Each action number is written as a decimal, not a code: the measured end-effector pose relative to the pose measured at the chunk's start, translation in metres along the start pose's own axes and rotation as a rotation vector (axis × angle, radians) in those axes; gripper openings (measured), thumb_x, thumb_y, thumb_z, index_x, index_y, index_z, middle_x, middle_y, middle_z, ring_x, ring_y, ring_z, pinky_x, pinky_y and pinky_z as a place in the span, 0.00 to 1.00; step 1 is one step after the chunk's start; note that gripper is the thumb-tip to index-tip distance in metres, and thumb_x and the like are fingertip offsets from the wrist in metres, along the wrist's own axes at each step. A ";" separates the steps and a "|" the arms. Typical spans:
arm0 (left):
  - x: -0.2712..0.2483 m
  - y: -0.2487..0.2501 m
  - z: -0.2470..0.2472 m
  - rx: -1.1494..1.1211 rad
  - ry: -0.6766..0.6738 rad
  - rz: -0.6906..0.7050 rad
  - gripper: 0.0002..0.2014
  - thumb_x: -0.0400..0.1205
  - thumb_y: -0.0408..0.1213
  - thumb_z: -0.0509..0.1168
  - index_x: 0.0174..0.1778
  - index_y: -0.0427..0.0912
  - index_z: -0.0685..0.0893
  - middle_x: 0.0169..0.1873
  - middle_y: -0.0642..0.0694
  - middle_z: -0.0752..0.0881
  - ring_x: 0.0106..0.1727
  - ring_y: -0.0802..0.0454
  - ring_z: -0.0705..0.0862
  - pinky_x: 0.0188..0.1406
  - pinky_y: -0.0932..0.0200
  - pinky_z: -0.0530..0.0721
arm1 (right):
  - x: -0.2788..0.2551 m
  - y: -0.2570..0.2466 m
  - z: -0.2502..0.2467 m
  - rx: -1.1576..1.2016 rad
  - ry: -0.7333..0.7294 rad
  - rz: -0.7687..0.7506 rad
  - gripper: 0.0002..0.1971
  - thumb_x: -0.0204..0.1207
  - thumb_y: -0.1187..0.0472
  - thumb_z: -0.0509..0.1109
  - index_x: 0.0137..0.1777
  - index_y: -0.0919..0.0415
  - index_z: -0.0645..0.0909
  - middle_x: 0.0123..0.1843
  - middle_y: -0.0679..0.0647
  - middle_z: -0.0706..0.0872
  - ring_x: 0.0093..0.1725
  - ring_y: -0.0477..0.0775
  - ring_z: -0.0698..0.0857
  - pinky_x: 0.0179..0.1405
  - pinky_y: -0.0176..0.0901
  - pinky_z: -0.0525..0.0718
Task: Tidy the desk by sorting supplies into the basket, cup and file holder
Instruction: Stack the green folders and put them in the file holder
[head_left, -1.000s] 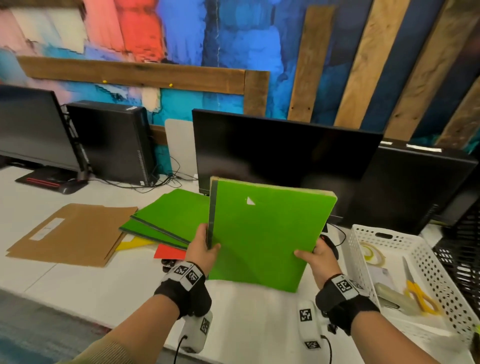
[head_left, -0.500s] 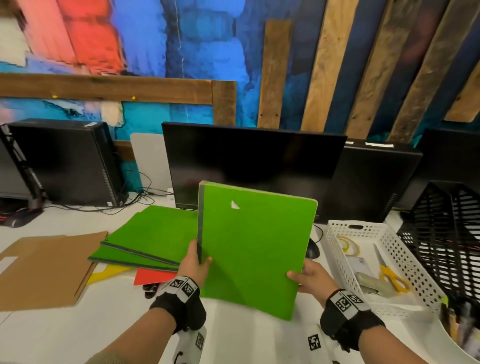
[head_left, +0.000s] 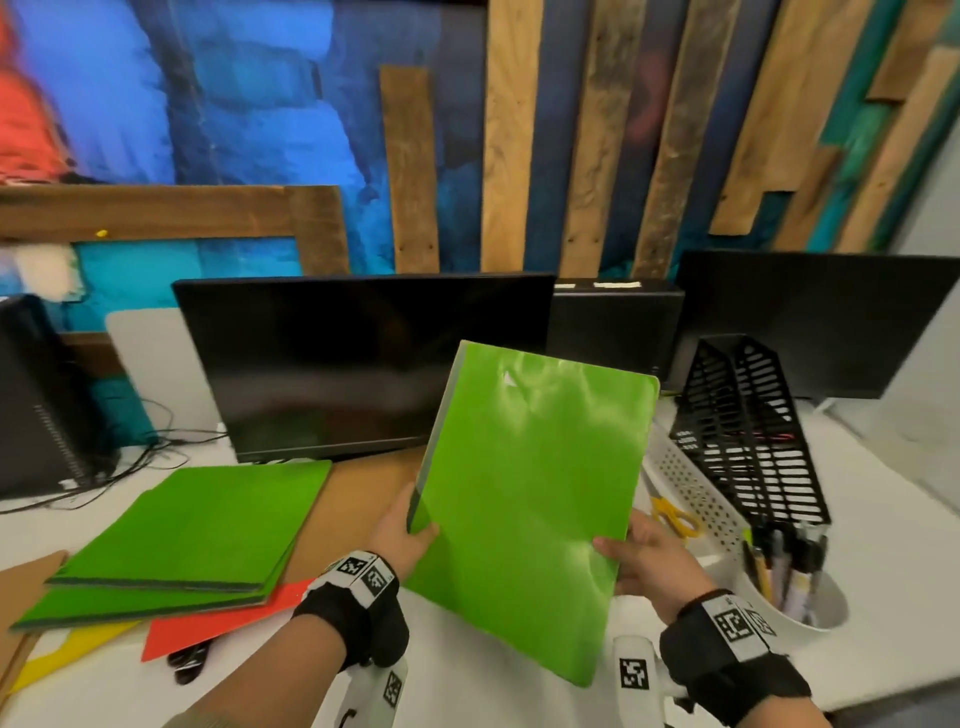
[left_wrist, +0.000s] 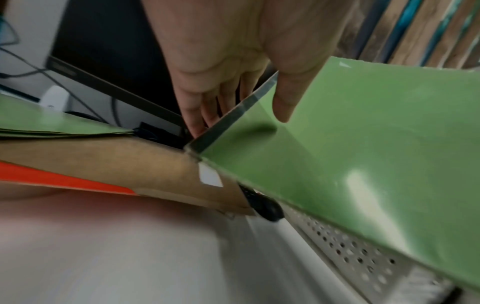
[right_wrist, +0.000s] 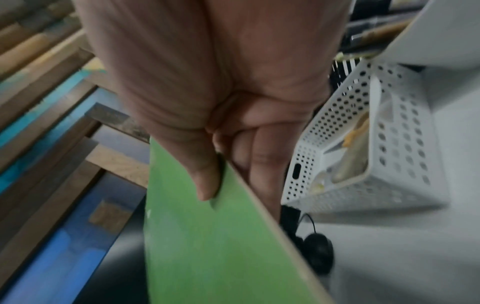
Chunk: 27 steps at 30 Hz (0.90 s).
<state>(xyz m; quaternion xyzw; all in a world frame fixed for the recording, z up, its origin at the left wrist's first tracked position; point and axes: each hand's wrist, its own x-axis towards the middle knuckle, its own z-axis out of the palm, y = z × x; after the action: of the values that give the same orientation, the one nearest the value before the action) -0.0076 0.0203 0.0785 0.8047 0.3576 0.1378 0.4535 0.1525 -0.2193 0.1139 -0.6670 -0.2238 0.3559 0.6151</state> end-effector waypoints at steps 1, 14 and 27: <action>0.001 0.006 0.010 0.033 -0.022 0.002 0.34 0.80 0.32 0.67 0.80 0.41 0.60 0.75 0.41 0.72 0.76 0.44 0.71 0.76 0.53 0.69 | -0.002 -0.006 -0.010 -0.006 0.040 -0.017 0.16 0.76 0.75 0.65 0.58 0.55 0.80 0.46 0.52 0.92 0.42 0.56 0.91 0.38 0.52 0.89; 0.027 0.154 0.147 0.171 -0.153 0.354 0.20 0.79 0.29 0.66 0.68 0.38 0.79 0.70 0.42 0.76 0.74 0.49 0.72 0.65 0.79 0.58 | -0.017 -0.074 -0.175 -0.120 0.562 -0.250 0.13 0.78 0.73 0.64 0.52 0.52 0.79 0.53 0.61 0.87 0.49 0.63 0.87 0.53 0.66 0.85; 0.059 0.247 0.254 0.344 -0.386 0.391 0.26 0.84 0.36 0.60 0.79 0.49 0.66 0.83 0.47 0.55 0.84 0.52 0.54 0.80 0.63 0.54 | -0.006 -0.121 -0.283 -0.169 0.779 -0.402 0.07 0.79 0.69 0.64 0.53 0.58 0.75 0.53 0.67 0.84 0.46 0.65 0.85 0.51 0.64 0.86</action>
<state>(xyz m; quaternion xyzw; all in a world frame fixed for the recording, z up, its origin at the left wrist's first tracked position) 0.2840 -0.1807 0.1369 0.9342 0.1216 0.0049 0.3353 0.3774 -0.3939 0.2305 -0.7424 -0.1289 -0.0680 0.6539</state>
